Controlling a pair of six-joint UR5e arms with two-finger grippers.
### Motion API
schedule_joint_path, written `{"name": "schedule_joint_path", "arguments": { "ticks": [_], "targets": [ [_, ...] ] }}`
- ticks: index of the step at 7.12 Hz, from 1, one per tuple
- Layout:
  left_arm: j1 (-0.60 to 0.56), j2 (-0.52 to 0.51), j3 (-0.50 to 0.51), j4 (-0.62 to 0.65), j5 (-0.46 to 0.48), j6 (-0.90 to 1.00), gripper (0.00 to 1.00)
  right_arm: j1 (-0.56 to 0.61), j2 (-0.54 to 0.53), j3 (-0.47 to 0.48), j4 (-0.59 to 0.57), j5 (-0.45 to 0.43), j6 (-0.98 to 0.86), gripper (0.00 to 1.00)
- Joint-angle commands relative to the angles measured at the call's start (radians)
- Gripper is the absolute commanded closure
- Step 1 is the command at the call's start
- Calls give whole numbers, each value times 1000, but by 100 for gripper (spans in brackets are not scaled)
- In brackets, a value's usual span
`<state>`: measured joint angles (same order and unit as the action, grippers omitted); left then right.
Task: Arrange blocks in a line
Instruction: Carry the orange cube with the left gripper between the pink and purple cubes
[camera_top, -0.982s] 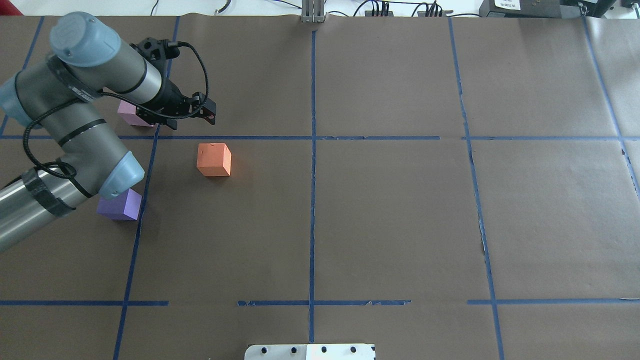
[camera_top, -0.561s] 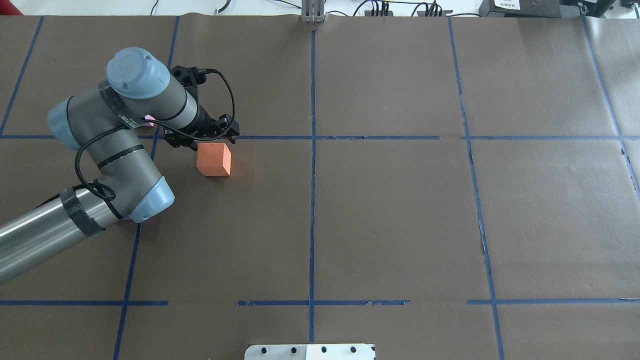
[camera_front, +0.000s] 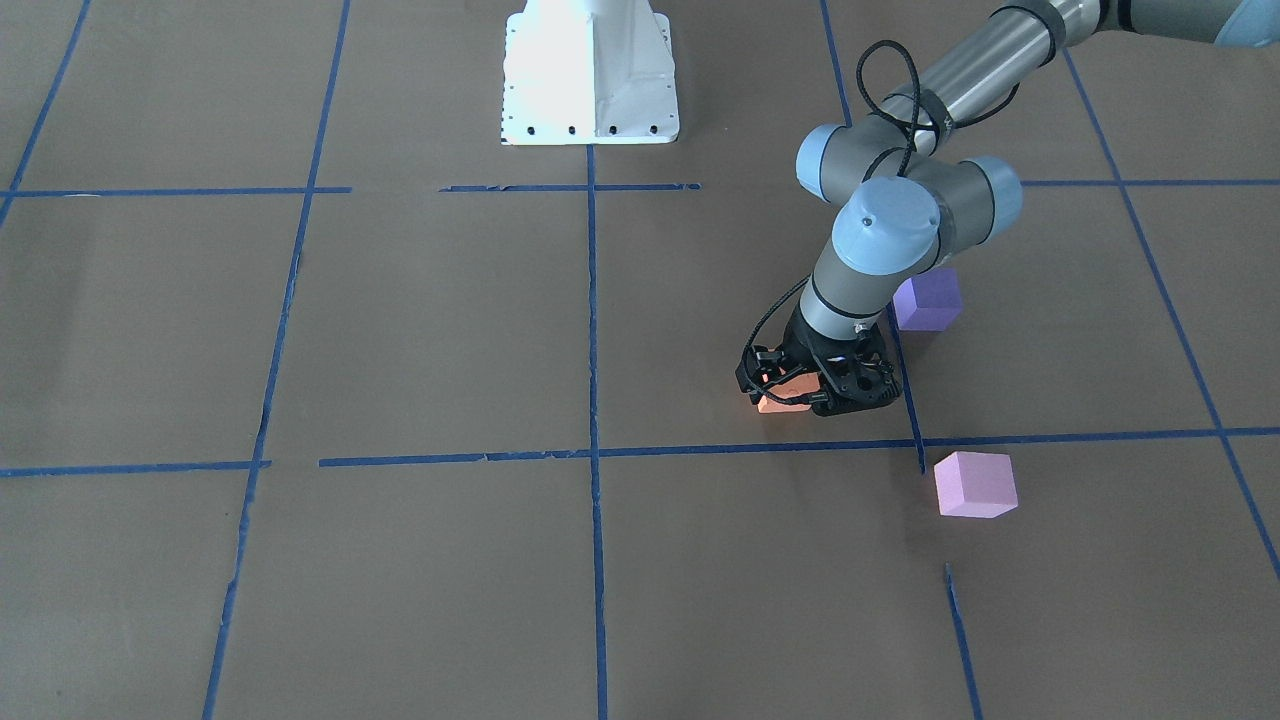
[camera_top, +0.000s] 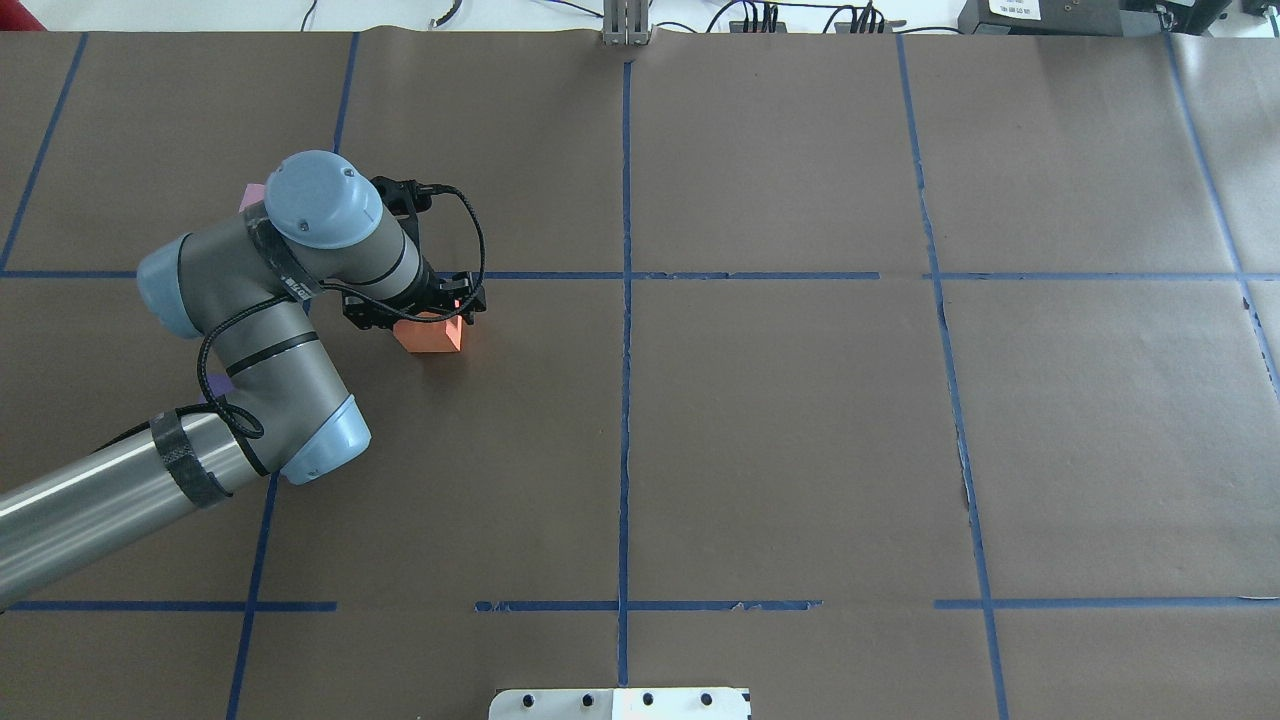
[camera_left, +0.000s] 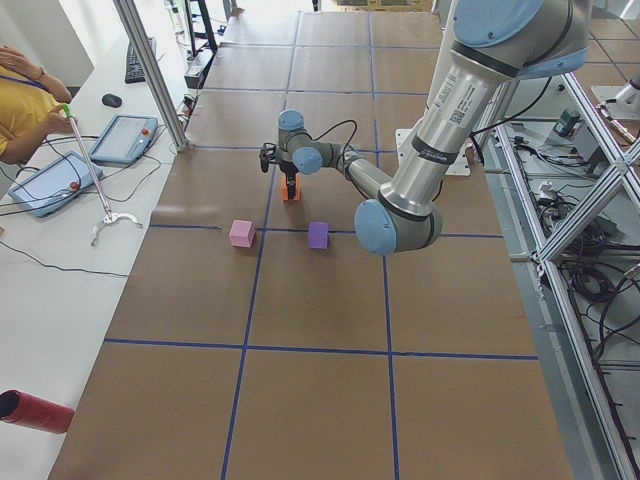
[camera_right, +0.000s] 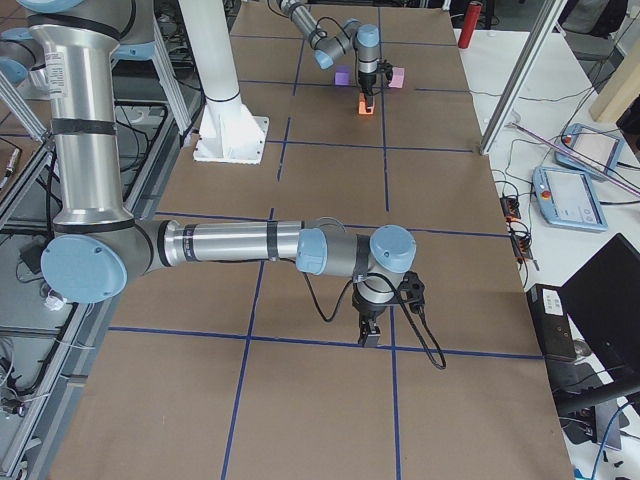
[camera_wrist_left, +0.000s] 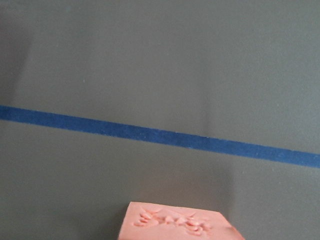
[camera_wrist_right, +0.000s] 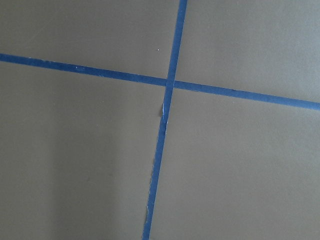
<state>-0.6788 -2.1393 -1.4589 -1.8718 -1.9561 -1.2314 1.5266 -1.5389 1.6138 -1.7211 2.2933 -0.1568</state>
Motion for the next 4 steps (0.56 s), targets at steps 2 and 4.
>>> {"name": "schedule_joint_path", "arguments": {
  "ticks": [2, 4],
  "targets": [
    [-25, 54, -113, 3, -6, 35, 67, 0, 0, 0, 0, 0, 0, 0],
    [-130, 180, -170, 13, -67, 214, 67, 0, 0, 0, 0, 0, 0, 0]
  ]
}}
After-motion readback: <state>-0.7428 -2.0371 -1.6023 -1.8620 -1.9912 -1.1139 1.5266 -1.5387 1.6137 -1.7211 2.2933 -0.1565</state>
